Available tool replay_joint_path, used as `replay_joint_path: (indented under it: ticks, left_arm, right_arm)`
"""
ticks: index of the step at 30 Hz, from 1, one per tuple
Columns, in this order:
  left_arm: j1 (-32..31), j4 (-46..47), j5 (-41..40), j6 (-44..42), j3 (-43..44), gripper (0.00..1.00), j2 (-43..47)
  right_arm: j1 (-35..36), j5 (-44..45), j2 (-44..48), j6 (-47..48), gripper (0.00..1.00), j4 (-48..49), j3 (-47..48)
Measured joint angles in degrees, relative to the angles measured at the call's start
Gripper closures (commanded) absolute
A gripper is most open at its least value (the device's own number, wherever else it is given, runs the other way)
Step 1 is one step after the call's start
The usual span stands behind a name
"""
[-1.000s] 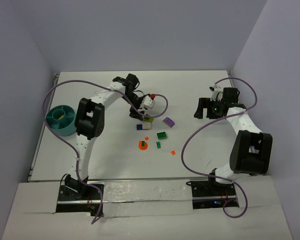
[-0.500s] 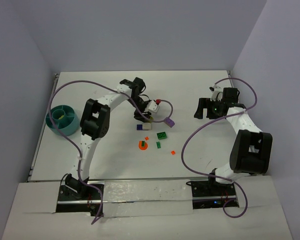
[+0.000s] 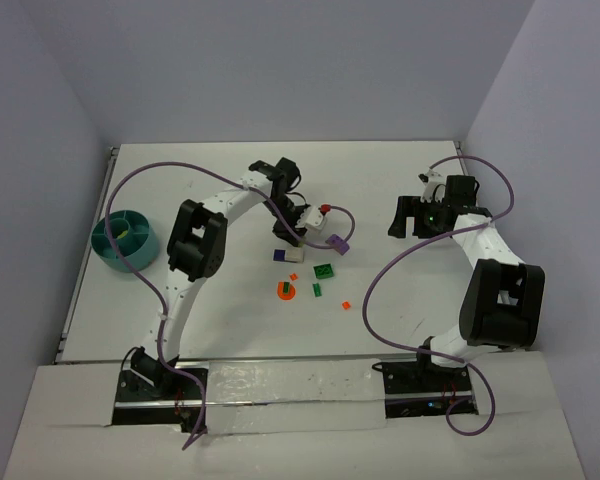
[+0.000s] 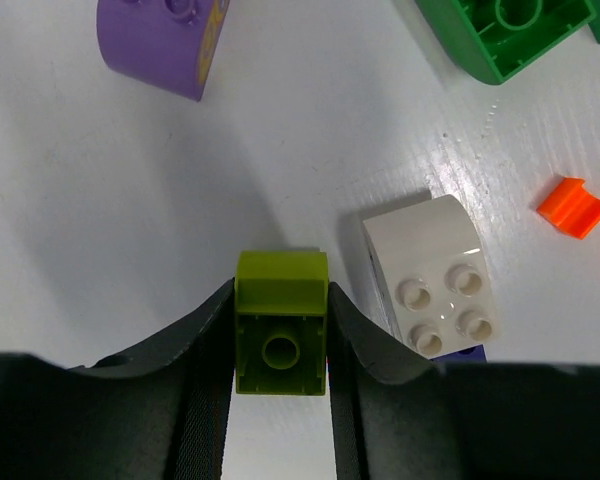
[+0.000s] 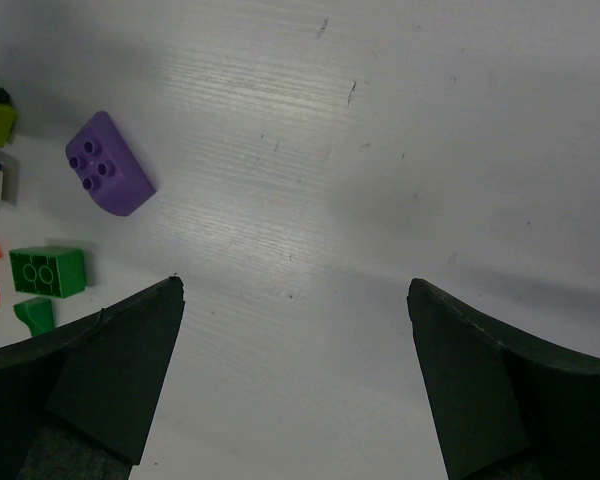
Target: Sort the legos into containers by color
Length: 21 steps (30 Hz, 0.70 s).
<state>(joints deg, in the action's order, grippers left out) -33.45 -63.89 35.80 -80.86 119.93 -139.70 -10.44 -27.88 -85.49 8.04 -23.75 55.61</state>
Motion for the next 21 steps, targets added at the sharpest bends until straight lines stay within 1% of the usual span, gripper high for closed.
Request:
replay_joint_path:
  ticks: [2, 3, 6, 9, 10, 13, 15, 17, 19, 21]
  left_arm:
    - [0.1, 0.6, -0.4, 1.7, -0.6, 0.96, 0.5]
    - [0.2, 0.9, -0.6, 3.1, -1.1, 1.00, 1.0]
    - [1.0, 3.9, -0.3, 8.3, -4.6, 1.00, 4.8]
    - [3.8, 9.6, 1.8, 18.3, -11.8, 1.00, 13.8]
    - [5.6, 13.4, 3.0, 22.5, -15.3, 1.00, 18.3]
    - [12.5, 22.6, 5.7, 36.1, -24.2, 1.00, 33.3]
    - [18.8, 29.5, 7.6, 45.3, -29.5, 1.00, 43.8]
    - [25.9, 34.5, 8.8, 52.9, -34.2, 1.00, 53.1]
    - [32.3, 37.3, 9.2, 58.2, -38.4, 1.00, 60.0]
    - [38.2, 38.7, 9.7, 61.9, -41.8, 1.00, 64.5]
  right_arm:
    - [0.0, 0.0, 0.0, 0.0, 0.00, 0.0, 0.0]
    - [0.0, 0.0, 0.0, 0.0, 0.00, 0.0, 0.0]
    - [0.0, -0.2, 0.1, 0.0, 0.00, 0.0, 0.0]
    - [0.0, -0.3, 0.4, -0.1, 0.00, 0.0, 0.0]
    - [0.0, -0.4, 0.6, -0.1, 0.00, 0.0, 0.0]
    - [0.3, -0.7, 1.2, -0.1, 0.00, 0.0, 0.0]
    - [0.9, -0.6, 1.3, -0.1, 0.00, 0.0, 0.0]
    - [2.1, -0.2, 1.3, -0.3, 0.00, -0.2, 0.3]
    - [4.1, 0.4, 1.3, -0.3, 0.00, -0.3, 0.8]
    - [6.6, 1.3, 1.3, -0.3, 0.00, -0.3, 1.3]
